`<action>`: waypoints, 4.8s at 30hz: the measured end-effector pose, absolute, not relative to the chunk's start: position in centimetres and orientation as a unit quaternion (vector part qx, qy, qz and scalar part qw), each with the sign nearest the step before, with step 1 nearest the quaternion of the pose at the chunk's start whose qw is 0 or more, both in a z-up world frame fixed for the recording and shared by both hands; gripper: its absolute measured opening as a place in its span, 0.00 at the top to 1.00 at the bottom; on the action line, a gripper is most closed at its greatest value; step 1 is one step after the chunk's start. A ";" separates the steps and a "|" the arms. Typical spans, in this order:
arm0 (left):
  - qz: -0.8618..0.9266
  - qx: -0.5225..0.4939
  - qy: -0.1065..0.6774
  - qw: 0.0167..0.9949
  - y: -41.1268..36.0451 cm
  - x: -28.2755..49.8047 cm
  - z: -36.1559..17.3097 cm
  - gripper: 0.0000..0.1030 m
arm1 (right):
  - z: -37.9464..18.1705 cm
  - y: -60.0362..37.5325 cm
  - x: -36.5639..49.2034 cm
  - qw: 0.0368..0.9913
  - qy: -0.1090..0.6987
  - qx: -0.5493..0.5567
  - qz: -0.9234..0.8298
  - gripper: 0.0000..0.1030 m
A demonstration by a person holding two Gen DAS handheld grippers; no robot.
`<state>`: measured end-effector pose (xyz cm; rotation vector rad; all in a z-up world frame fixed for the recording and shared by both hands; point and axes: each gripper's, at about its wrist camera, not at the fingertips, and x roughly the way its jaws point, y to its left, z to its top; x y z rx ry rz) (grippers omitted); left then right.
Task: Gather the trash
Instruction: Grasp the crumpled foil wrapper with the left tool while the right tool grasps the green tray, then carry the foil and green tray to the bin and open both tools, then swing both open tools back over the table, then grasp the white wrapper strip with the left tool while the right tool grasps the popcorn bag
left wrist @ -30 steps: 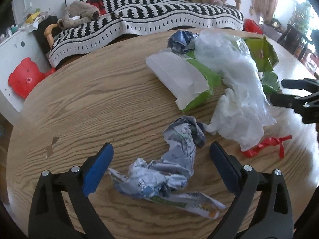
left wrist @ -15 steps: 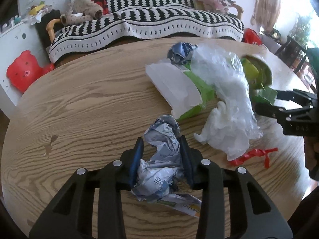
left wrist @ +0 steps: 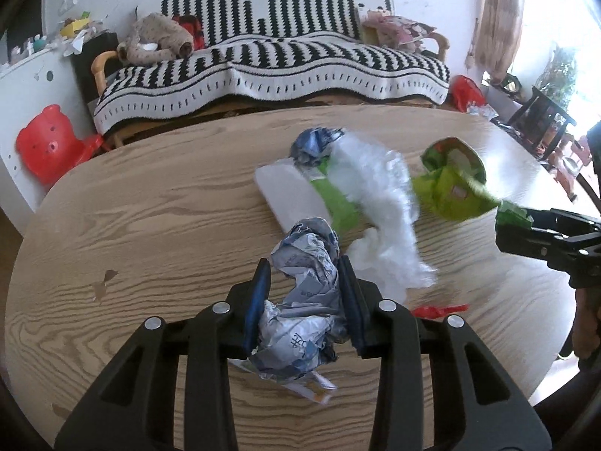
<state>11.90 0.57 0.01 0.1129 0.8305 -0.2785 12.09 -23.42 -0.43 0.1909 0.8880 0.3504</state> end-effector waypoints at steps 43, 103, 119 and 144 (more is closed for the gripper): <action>-0.484 0.151 0.379 0.774 -42.3 -3.9 -0.5 0.65 | -0.4 -61.2 -17.7 0.895 0.358 0.203 -0.174 0.24; -0.426 0.127 0.391 0.806 -34.5 -0.8 0.4 0.07 | 1.7 -54.8 -9.4 0.898 0.376 0.189 -0.127 0.08; -0.103 0.080 0.409 0.903 -5.8 6.5 0.7 0.07 | 2.5 -31.8 7.4 0.907 0.406 0.105 0.044 0.08; 0.041 -0.029 0.477 0.877 6.3 10.8 -5.0 0.23 | -4.1 -22.6 17.6 0.868 0.478 0.108 0.081 0.33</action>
